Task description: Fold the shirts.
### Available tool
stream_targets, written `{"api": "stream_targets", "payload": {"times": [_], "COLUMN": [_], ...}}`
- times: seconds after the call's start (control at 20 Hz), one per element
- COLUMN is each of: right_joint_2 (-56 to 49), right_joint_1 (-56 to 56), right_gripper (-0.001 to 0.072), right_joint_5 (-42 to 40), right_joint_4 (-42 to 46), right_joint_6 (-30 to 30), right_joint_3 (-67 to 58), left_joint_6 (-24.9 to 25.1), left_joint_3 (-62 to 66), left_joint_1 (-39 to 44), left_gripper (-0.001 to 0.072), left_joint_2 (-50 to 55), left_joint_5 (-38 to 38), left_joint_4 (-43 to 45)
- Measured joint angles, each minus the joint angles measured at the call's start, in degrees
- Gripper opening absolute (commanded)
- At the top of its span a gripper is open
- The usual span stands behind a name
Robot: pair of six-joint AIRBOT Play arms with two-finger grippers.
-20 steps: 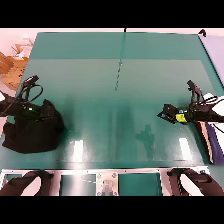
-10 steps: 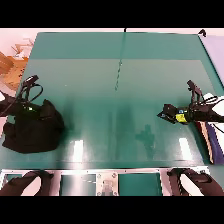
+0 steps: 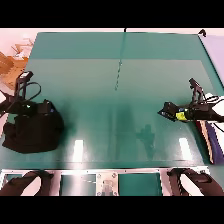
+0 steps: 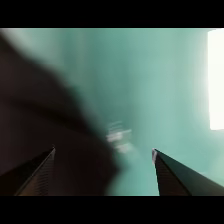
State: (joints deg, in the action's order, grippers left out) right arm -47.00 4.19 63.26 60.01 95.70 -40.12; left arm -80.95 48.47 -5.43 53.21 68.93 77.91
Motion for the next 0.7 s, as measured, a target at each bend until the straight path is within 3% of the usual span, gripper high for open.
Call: {"api": "stream_targets", "payload": {"times": [0.15, 0.3, 0.35, 0.4, 0.45, 0.7], "right_joint_2": [0.0, 0.0, 0.0, 0.0, 0.0, 0.0], "right_joint_1": [0.0, 0.0, 0.0, 0.0, 0.0, 0.0], "right_gripper": [0.0015, 0.0015, 0.0015, 0.0015, 0.0016, 0.0015], "right_joint_5": [-1.5, -2.4, -2.6, -2.7, -2.7, -3.0], "right_joint_4": [0.0, 0.1, 0.1, 0.2, 0.2, 0.2], "right_joint_6": [0.0, 0.0, 0.0, 0.0, 0.0, 0.0], "right_joint_3": [0.0, 0.0, 0.0, 0.0, 0.0, 0.0], "left_joint_6": [-3.2, -4.7, -5.0, -5.2, -5.6, -6.7], "left_joint_3": [-4.0, -12.1, -14.9, -17.0, -18.6, -15.6], "left_joint_1": [0.0, 0.0, -0.1, -0.1, -0.1, -0.1], "left_gripper": [0.072, 0.072, 0.0616, 0.0207, 0.0024, 0.0023], "left_joint_2": [0.1, 0.1, 0.1, 0.1, 0.1, 0.1], "left_joint_5": [1.4, -1.8, -3.9, -6.0, -8.1, -9.7], "left_joint_4": [10.4, 15.3, 16.2, 16.8, 17.4, 17.5]}}
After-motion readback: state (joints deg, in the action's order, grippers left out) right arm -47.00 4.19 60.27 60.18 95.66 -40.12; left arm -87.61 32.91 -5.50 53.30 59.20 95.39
